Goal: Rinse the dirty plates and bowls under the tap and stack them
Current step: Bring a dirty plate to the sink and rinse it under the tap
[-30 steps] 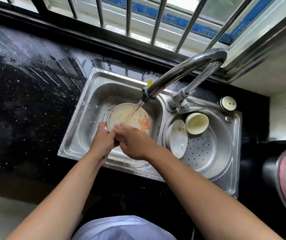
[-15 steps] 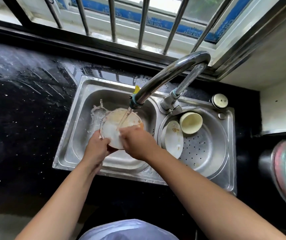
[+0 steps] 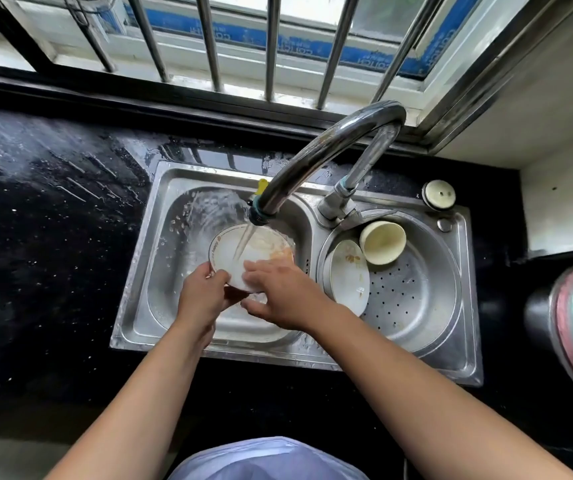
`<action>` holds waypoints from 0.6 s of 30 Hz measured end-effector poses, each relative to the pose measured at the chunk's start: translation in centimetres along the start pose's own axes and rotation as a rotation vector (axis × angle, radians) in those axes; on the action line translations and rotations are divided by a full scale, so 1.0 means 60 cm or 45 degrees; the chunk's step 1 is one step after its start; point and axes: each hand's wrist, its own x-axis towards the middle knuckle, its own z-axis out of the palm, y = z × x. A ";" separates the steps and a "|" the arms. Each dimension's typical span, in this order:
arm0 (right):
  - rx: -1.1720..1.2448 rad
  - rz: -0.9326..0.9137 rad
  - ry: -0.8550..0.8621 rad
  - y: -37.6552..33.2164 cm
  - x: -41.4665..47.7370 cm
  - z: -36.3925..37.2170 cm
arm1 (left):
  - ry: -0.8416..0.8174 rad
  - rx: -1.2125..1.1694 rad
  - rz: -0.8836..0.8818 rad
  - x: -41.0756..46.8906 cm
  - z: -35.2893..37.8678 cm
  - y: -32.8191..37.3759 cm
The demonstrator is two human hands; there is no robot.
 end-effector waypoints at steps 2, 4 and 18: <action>-0.015 -0.074 0.060 -0.002 0.004 0.003 | 0.029 -0.043 0.012 0.000 -0.001 0.007; 0.056 -0.063 0.145 -0.003 0.008 0.009 | 0.002 -0.091 0.013 0.002 -0.005 0.011; 1.992 0.973 0.537 -0.047 0.071 0.063 | -0.240 -1.003 -0.501 -0.001 0.008 -0.053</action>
